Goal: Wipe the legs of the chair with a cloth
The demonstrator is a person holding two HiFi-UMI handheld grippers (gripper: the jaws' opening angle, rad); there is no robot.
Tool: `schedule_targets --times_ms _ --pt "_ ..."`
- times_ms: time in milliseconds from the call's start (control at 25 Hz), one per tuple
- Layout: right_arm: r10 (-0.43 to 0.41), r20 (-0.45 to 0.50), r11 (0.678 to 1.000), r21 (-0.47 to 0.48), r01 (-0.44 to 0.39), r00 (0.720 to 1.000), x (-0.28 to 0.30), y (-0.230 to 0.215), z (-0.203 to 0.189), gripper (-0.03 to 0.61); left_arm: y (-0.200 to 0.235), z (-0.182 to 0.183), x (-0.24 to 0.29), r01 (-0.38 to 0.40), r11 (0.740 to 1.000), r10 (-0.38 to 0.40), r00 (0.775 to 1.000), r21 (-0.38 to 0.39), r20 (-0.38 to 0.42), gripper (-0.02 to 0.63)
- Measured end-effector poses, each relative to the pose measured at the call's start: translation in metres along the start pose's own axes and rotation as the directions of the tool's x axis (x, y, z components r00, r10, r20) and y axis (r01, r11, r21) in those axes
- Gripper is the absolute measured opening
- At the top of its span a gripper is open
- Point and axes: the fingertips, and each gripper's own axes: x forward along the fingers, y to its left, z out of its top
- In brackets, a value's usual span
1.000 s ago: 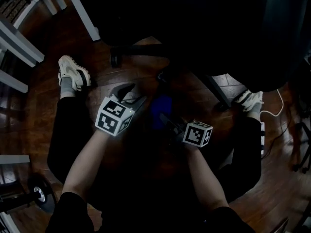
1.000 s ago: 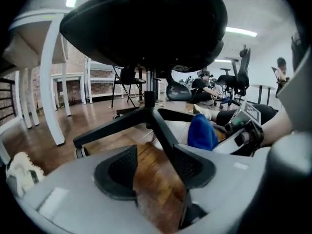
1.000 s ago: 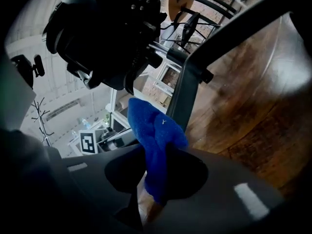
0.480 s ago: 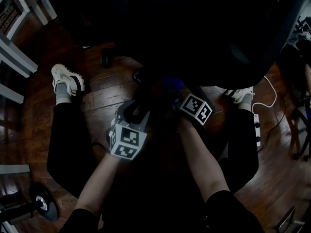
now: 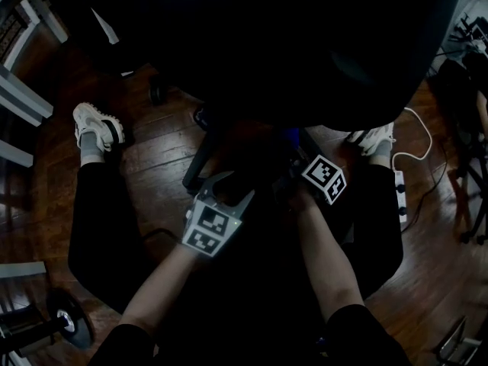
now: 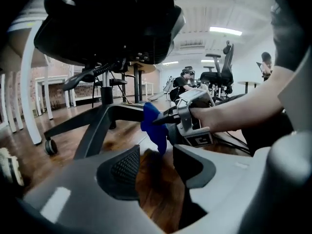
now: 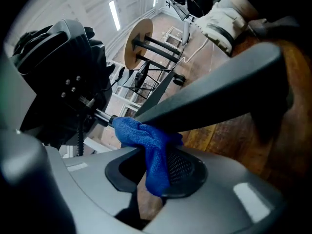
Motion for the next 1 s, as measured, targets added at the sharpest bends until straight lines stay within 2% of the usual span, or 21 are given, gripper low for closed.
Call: schedule_targets --times_ms 240,640,760,880,1000 --pt "-0.044 0.000 0.999 -0.020 0.044 0.999 -0.033 -0.022 0.004 0.104 -0.013 0.009 0.008 0.041 0.999 -0.040 0.999 -0.025 0.035 0.216" --pt "-0.131 -0.038 0.991 -0.036 0.129 0.991 -0.079 -0.051 0.012 0.106 -0.028 0.001 0.010 0.069 0.997 -0.069 0.997 -0.027 0.020 0.216" --pt "-0.073 -0.074 0.997 -0.043 0.070 0.995 -0.080 -0.026 0.005 0.104 -0.032 0.000 0.008 0.082 0.996 -0.081 0.996 -0.030 0.026 0.216" --pt "0.049 -0.092 0.997 -0.052 -0.054 0.995 -0.058 0.029 0.003 0.104 -0.032 0.000 0.000 0.088 0.995 -0.087 0.995 -0.037 0.041 0.216" --pt "0.155 -0.060 0.987 -0.039 -0.157 0.986 -0.015 0.073 0.013 0.104 -0.024 -0.001 -0.008 0.076 0.996 -0.074 0.996 -0.047 0.053 0.216"
